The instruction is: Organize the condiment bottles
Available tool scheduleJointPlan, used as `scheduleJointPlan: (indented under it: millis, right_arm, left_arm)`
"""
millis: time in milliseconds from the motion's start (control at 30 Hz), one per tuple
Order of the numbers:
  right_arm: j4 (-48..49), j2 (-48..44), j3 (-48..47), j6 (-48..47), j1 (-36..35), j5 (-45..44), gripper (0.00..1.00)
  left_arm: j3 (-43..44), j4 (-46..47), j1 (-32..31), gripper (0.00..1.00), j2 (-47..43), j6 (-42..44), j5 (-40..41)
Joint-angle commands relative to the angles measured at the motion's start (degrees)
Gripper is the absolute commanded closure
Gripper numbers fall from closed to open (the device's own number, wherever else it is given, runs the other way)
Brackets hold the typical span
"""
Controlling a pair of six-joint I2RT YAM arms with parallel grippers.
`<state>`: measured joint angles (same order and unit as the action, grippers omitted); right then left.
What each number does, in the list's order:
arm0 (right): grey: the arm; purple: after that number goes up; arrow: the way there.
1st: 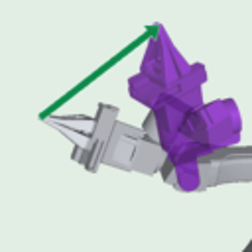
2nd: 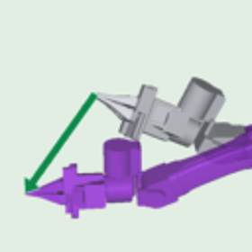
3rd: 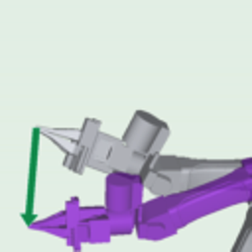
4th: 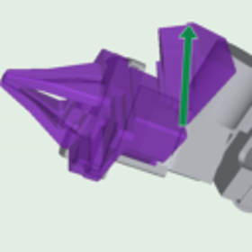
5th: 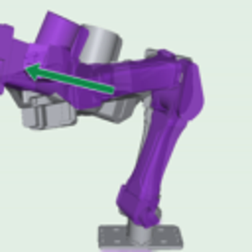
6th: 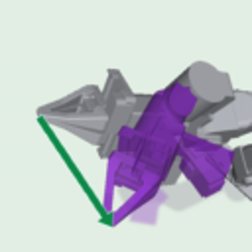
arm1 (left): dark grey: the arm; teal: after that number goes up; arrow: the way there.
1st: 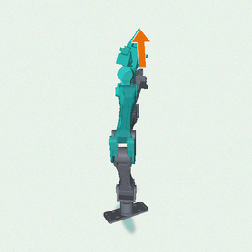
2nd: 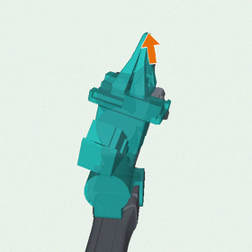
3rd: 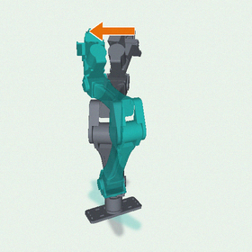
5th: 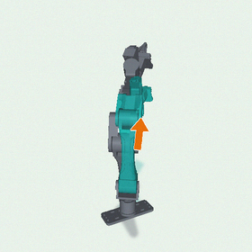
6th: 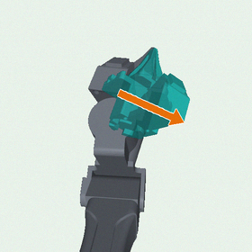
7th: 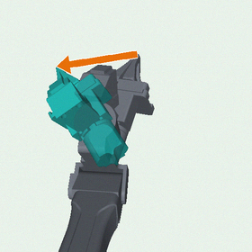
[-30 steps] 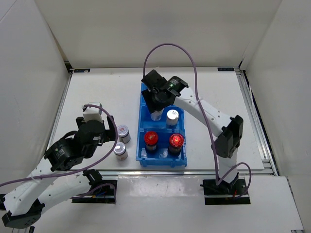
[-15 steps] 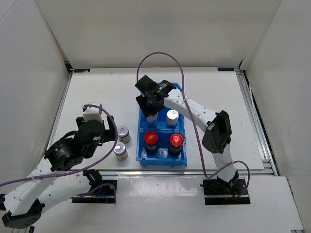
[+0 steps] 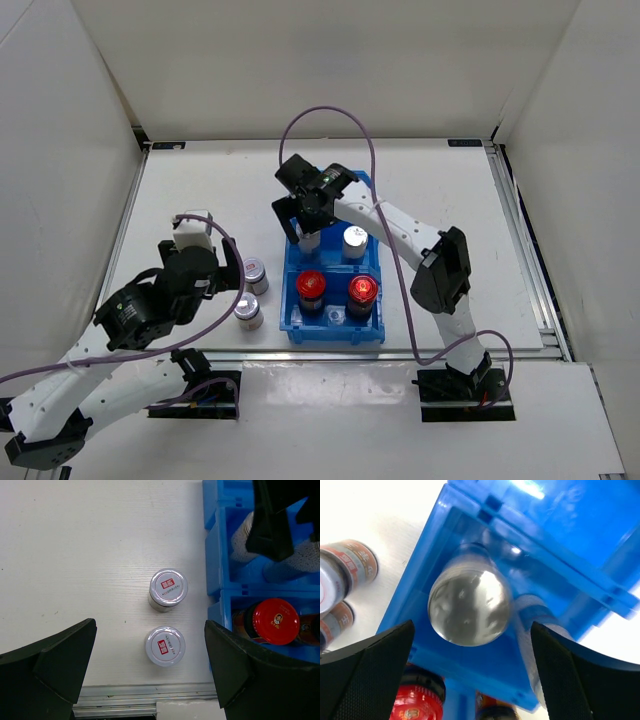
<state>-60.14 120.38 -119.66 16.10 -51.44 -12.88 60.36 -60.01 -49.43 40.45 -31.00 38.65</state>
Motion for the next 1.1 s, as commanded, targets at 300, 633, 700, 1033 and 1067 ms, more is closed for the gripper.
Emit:
scheduleJointPlan:
  millis: [300, 633, 700, 1033, 1067]
  right_arm:
    - [-21.34, -14.36, -15.72, -1.07, -0.5, -14.1, 0.0]
    - [-12.11, -42.66, 19.27, 0.07, -0.5, -11.46, 0.0]
    - [-12.11, -44.69, 22.7, 0.6, -0.5, -11.46, 0.0]
    - [-10.96, -62.01, 42.64, 6.04, -0.5, -8.91, 0.0]
    - [-10.96, -62.8, 43.62, 6.05, -0.5, -8.91, 0.0]
  left_arm:
    - [-6.39, 5.68, 0.21, 0.0, 2.17, -1.08, 2.57]
    - [-8.33, 16.76, 12.77, 0.0, 17.8, 1.48, -15.7]
    - [-9.21, 18.6, 14.18, 0.0, 20.36, 0.77, -17.73]
    - [-11.75, 25.03, 19.98, 0.0, 31.35, 0.15, -23.18]
    - [-11.75, 25.03, 21.38, 0.0, 33.1, -0.45, -23.88]
